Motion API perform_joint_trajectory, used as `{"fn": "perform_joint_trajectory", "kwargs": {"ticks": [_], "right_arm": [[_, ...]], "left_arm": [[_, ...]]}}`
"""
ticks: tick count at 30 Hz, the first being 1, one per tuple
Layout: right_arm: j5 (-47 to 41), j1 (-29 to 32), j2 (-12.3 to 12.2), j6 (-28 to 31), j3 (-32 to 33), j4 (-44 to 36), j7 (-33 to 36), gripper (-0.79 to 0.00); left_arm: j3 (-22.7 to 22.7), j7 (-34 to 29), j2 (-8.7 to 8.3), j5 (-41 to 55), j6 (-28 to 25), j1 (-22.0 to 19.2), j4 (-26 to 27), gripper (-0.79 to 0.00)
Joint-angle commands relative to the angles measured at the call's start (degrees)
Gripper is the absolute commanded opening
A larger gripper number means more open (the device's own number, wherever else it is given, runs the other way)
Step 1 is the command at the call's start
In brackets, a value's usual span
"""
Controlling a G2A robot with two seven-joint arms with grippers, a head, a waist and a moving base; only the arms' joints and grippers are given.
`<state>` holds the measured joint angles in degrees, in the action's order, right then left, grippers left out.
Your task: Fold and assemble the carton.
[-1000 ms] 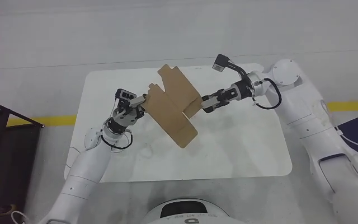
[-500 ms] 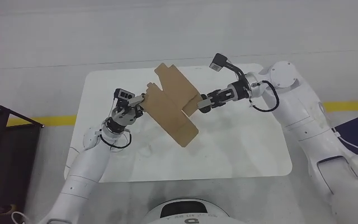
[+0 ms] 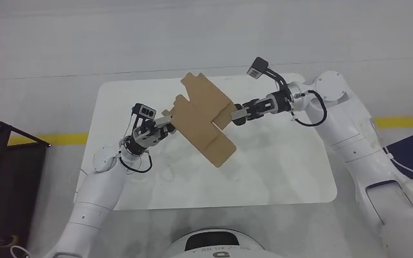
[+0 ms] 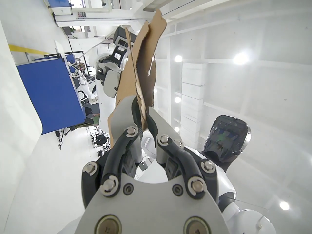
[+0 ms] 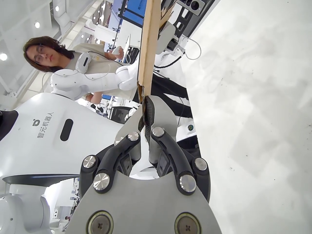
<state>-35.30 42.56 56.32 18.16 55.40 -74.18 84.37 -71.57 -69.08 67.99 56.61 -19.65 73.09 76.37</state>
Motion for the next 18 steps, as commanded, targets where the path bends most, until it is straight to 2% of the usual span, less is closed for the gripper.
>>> {"fn": "perform_joint_trajectory", "kwargs": {"ticks": [1, 8, 18], "right_arm": [[0.06, 0.01, 0.05, -0.02, 0.00, -0.15, 0.23, -0.785], [-0.13, -0.74, 0.34, -1.32, -0.80, -1.08, 3.07, -0.785], [-0.06, -1.67, 0.71, -1.88, -1.92, -1.79, 3.63, -0.785]], "left_arm": [[-0.32, 0.14, 0.01, 0.10, 0.06, -0.06, 0.01, -0.785], [-1.27, -0.26, -0.06, -0.95, 0.13, -0.43, -0.34, -0.785], [-0.47, -4.68, -0.04, -1.91, 2.47, -0.83, -0.40, -0.785]]}}
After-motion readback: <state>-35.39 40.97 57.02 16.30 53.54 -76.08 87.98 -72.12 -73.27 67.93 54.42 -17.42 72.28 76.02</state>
